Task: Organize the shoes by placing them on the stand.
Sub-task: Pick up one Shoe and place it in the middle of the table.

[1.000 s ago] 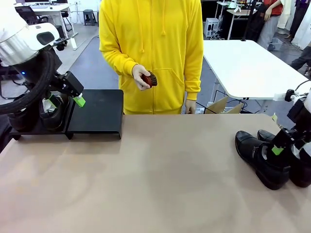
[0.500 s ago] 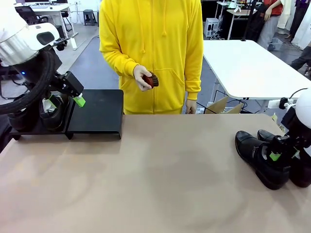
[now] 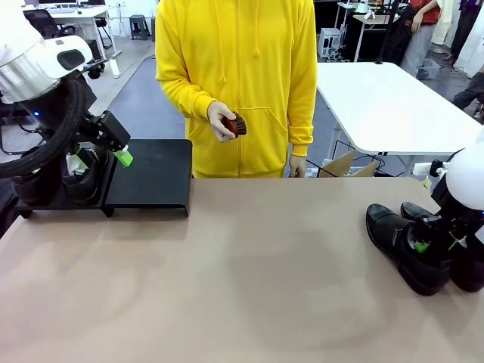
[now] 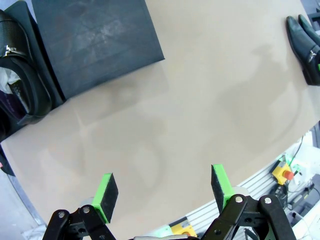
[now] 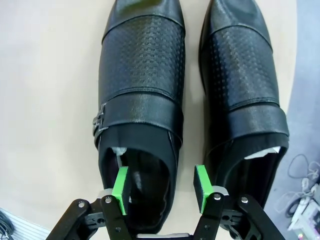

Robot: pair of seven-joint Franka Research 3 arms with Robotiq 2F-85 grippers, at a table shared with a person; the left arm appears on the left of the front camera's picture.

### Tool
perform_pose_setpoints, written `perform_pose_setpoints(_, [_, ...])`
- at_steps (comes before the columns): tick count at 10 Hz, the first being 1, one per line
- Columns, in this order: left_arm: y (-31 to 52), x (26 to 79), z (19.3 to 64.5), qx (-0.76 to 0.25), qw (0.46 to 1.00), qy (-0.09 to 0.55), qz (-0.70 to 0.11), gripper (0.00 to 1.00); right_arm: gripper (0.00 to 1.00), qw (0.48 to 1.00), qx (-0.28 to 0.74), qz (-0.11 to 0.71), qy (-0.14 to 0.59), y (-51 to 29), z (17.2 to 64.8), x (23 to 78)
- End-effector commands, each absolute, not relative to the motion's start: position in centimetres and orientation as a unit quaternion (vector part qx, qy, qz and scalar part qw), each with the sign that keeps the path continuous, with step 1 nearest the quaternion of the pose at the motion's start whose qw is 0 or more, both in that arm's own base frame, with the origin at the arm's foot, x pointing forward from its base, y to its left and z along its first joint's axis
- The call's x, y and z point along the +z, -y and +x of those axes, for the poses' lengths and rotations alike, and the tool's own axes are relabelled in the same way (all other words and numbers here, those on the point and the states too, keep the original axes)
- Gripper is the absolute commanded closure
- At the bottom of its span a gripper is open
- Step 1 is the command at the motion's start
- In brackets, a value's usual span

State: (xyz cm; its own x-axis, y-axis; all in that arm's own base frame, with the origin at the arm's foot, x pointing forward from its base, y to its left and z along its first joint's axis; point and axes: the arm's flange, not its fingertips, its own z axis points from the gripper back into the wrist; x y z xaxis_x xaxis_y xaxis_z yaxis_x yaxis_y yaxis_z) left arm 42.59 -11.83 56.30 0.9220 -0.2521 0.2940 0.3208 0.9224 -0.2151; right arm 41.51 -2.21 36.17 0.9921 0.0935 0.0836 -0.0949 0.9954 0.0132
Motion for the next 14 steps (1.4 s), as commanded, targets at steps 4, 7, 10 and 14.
perform_pose_setpoints(4, [11.8,56.4,42.4,-0.146,0.970,0.135,-0.139,0.04,0.47,0.998,0.042,0.003,0.037,2.1,43.2,35.2])
perform_pose_setpoints(7, [11.8,56.4,42.4,-0.146,0.970,0.135,-0.139,0.04,1.00,0.998,0.050,0.002,0.028,2.1,43.3,34.4])
perform_pose_setpoints(10, [11.8,56.4,42.4,-0.146,0.970,0.135,-0.139,0.04,1.00,0.998,0.052,0.005,0.025,2.3,43.1,34.1])
perform_pose_setpoints(14, [11.8,56.4,42.4,-0.146,0.970,0.135,-0.139,0.04,1.00,1.000,-0.006,0.012,0.014,1.0,41.7,37.0])
